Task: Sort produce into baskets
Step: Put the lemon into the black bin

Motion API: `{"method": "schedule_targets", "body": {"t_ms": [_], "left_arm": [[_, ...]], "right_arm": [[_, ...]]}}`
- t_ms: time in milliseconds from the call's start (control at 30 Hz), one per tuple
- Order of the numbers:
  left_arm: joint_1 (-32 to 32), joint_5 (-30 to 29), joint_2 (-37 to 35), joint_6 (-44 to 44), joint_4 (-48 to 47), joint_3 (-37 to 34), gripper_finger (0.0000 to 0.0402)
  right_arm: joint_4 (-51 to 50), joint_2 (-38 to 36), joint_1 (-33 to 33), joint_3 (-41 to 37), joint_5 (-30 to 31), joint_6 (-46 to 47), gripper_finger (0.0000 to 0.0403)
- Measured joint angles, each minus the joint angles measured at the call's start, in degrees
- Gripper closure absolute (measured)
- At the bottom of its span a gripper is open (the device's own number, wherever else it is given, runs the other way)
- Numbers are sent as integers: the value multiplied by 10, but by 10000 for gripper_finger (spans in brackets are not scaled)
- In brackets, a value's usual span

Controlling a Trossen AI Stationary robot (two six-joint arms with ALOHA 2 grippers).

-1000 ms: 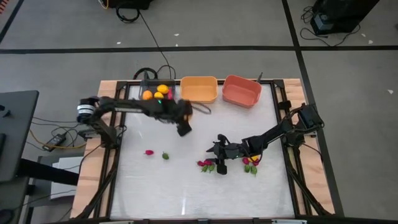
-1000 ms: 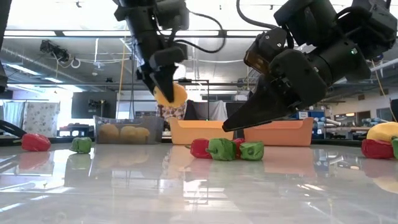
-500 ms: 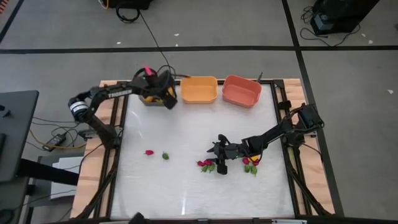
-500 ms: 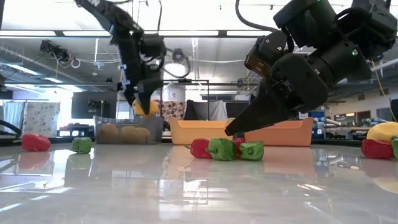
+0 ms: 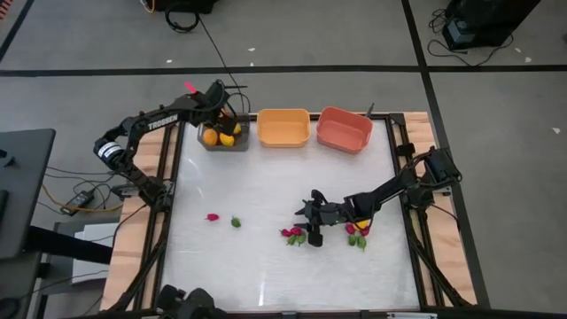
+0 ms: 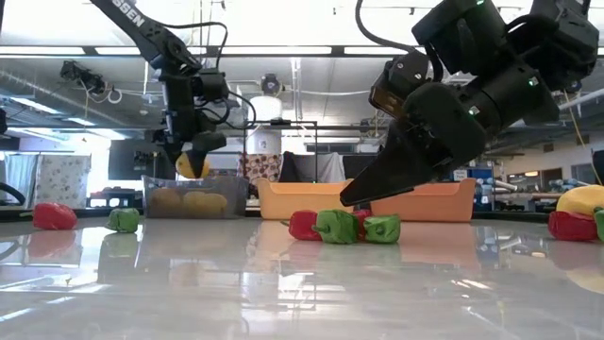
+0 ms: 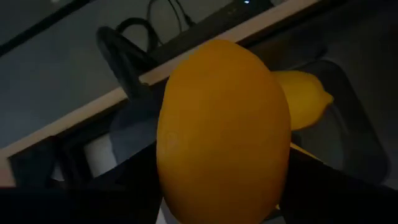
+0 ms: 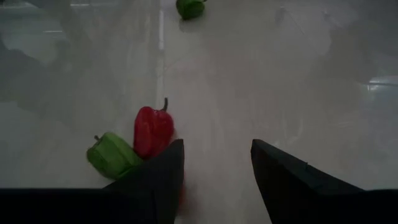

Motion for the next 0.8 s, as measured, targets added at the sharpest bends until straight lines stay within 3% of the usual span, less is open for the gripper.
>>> {"method": "schedule_targets", "body": {"t_ms": [367,567,800], "left_arm": [[0,-7,0,11,-21,0,68],[-20,-16,0,28,-35,0,69],[-102,-22,0,85,-28,0,80]], "right_arm": [[-96,-46,-7,0,37,-25,205],[-221,-125,-7,0,101,-26,205],[-372,-222,-11,0,129,18,204]]}}
